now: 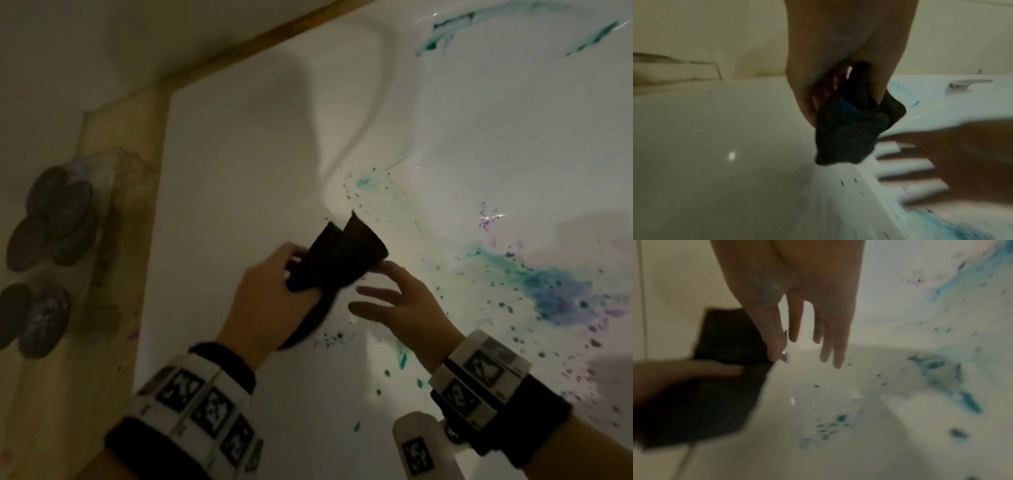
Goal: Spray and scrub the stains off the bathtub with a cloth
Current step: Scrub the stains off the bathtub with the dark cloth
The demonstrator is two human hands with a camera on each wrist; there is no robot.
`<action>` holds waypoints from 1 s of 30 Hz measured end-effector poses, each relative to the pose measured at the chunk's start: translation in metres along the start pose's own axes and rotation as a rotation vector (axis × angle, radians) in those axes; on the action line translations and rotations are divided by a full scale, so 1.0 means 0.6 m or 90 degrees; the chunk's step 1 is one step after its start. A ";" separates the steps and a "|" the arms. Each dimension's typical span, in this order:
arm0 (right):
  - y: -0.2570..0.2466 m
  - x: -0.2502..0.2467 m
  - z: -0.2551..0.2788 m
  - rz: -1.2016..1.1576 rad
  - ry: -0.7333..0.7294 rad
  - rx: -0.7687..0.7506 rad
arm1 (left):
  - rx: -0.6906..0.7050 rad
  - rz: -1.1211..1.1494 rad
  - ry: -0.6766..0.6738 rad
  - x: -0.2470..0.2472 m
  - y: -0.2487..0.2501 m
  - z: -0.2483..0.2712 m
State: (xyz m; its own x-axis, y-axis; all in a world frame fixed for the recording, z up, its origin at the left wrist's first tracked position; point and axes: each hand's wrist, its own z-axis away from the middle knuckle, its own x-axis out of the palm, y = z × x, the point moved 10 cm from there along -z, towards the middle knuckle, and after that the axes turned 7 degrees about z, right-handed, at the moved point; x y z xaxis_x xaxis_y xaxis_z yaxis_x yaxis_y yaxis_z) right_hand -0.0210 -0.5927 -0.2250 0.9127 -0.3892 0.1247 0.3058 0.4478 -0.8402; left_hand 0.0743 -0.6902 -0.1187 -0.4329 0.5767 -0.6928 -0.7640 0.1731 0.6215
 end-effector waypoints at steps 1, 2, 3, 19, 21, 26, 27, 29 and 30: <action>0.022 -0.005 -0.006 0.105 -0.016 0.020 | 0.039 -0.057 0.054 -0.026 0.017 -0.027; 0.048 -0.002 -0.010 0.229 -0.053 0.043 | 0.081 -0.117 0.109 -0.051 0.036 -0.054; 0.076 0.005 -0.013 0.354 -0.102 0.065 | 0.118 -0.180 0.157 -0.071 0.057 -0.083; 0.196 0.047 -0.012 0.762 -0.357 0.078 | 0.246 -0.733 0.200 0.035 0.156 -0.305; 0.195 0.048 -0.011 0.760 -0.370 0.078 | 0.252 -0.807 0.149 0.055 0.146 -0.310; 0.191 0.042 -0.013 0.772 -0.374 0.062 | 0.343 -0.823 0.067 0.107 0.142 -0.292; 0.191 0.041 -0.013 0.775 -0.377 0.063 | 0.343 -0.826 0.038 0.125 0.129 -0.283; 0.190 0.038 -0.018 0.777 -0.386 0.066 | 0.296 -0.818 -0.067 0.175 0.080 -0.266; 0.190 0.037 -0.020 0.780 -0.396 0.068 | 0.268 -0.800 -0.131 0.200 0.058 -0.251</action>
State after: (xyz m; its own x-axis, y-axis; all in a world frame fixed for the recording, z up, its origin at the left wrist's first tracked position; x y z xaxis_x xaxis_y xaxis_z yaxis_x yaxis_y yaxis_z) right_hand 0.0306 -0.5600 -0.3244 0.5722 0.7029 -0.4225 -0.7809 0.3097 -0.5425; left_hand -0.0764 -0.7351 -0.2351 0.5567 -0.0512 -0.8291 -0.3681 0.8795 -0.3015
